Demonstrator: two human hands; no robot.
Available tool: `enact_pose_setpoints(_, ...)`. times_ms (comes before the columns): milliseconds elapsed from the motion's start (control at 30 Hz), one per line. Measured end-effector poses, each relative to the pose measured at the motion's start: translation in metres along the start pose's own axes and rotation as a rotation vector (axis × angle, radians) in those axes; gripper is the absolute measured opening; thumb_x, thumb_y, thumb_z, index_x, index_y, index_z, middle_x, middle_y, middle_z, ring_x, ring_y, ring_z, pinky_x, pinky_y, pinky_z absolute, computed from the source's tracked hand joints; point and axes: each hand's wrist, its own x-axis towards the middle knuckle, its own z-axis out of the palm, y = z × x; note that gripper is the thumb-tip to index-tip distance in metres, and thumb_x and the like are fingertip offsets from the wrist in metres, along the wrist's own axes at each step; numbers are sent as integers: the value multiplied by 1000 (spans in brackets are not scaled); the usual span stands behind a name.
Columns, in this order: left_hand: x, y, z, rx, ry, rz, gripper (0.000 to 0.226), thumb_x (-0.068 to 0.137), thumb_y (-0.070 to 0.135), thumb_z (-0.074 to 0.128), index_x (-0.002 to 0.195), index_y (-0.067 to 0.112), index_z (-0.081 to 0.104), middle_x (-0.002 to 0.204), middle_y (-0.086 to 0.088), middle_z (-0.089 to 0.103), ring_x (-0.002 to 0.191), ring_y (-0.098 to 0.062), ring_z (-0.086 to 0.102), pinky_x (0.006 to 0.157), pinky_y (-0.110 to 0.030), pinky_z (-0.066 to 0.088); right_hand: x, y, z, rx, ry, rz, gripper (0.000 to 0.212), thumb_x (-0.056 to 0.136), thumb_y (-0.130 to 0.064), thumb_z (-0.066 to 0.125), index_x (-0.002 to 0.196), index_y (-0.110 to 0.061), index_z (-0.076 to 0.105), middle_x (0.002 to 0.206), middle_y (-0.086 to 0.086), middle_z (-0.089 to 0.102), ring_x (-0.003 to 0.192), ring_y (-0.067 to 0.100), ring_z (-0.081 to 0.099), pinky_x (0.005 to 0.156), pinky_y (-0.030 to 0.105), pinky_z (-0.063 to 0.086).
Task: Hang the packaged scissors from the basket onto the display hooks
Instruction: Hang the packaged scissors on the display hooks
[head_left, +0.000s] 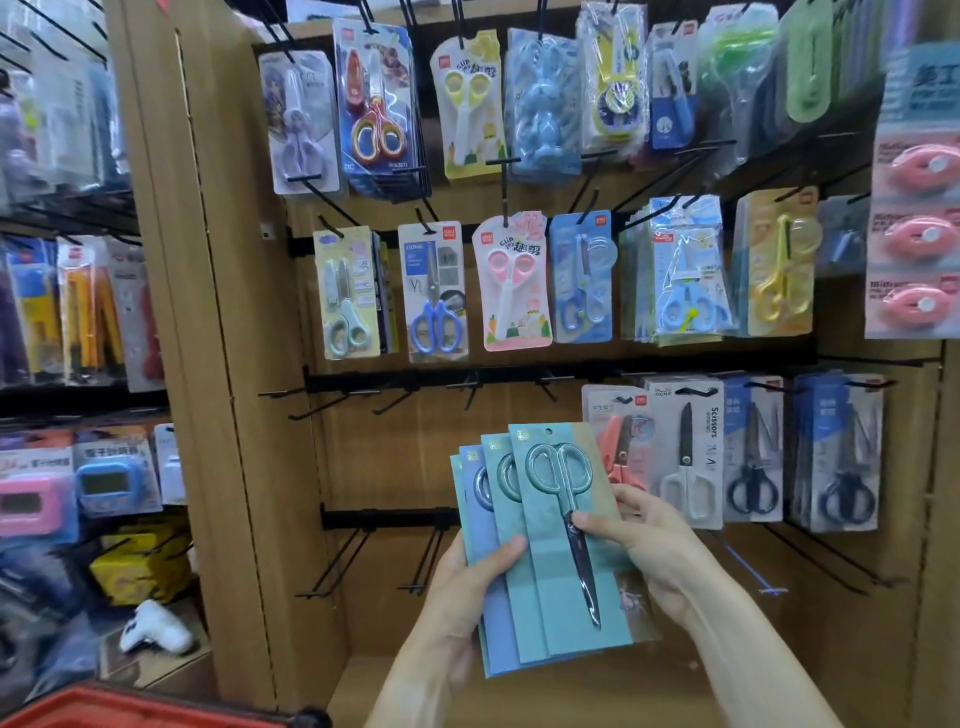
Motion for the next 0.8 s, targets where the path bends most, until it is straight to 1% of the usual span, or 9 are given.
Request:
enact_pose_setpoints(67, 1, 0, 3, -7, 34, 23, 48, 92, 16, 79, 137, 14, 62, 126, -13, 76, 114, -37, 73, 103, -57, 56, 2, 2, 1, 2, 6, -16, 40, 80, -4, 84, 117, -8, 69, 102, 8, 81, 91, 26, 79, 72, 33, 60)
enact_pose_setpoints(167, 2, 0, 7, -24, 73, 58, 46, 93, 14, 76, 136, 16, 61, 123, -11, 77, 110, -35, 75, 93, -50, 61, 5, 4, 1, 9, 12, -34, 41, 80, -3, 84, 118, -8, 68, 102, 9, 81, 92, 26, 79, 74, 35, 61)
enact_pose_setpoints(233, 2, -1, 8, -20, 111, 88, 47, 93, 11, 77, 136, 17, 60, 121, -10, 78, 108, -34, 76, 94, -52, 61, 5, 4, 1, 10, 6, -43, 41, 81, -3, 83, 119, -11, 68, 104, 8, 80, 94, 26, 78, 78, 38, 61)
enact_pose_setpoints(300, 4, -1, 7, -13, 156, 118, 46, 92, 9, 77, 134, 17, 60, 119, -9, 78, 106, -34, 77, 93, -54, 61, 6, 4, 2, 17, 20, -79, 38, 84, -3, 80, 118, -16, 66, 105, 6, 80, 93, 22, 78, 76, 35, 61)
enact_pose_setpoints(433, 4, -1, 0, -19, 200, 161, 43, 93, 6, 75, 132, 18, 61, 117, -10, 79, 104, -34, 77, 85, -49, 63, 10, 5, 7, 41, 87, -144, 31, 92, -7, 74, 117, -21, 63, 100, -4, 81, 90, 15, 78, 71, 29, 59)
enact_pose_setpoints(533, 4, 0, -7, 8, 224, 190, 41, 94, 6, 74, 131, 19, 62, 115, -8, 80, 102, -33, 78, 86, -47, 63, 16, 9, 12, 34, 92, -162, 34, 94, -9, 73, 123, -22, 61, 105, -4, 80, 94, 16, 78, 77, 35, 61)
enact_pose_setpoints(600, 4, 1, -13, 38, 243, 202, 38, 94, 5, 74, 128, 20, 64, 112, -6, 80, 99, -30, 79, 81, -44, 64, 20, 10, 14, 44, 117, -174, 33, 95, -10, 73, 123, -23, 60, 108, -1, 80, 96, 17, 78, 77, 36, 62)
enact_pose_setpoints(633, 4, 1, -17, 57, 259, 207, 38, 94, 4, 74, 127, 20, 64, 110, -5, 81, 98, -28, 79, 80, -43, 64, 23, 10, 15, 39, 138, -182, 32, 95, -12, 73, 122, -24, 60, 110, -1, 79, 95, 16, 77, 75, 35, 62)
enact_pose_setpoints(800, 3, 2, -37, 125, 304, 220, 41, 92, 5, 77, 127, 22, 65, 110, -3, 81, 99, -26, 79, 90, -48, 61, 39, 12, 21, -19, 181, -187, 34, 96, -15, 73, 125, -24, 58, 112, -3, 75, 94, 14, 76, 71, 32, 62)
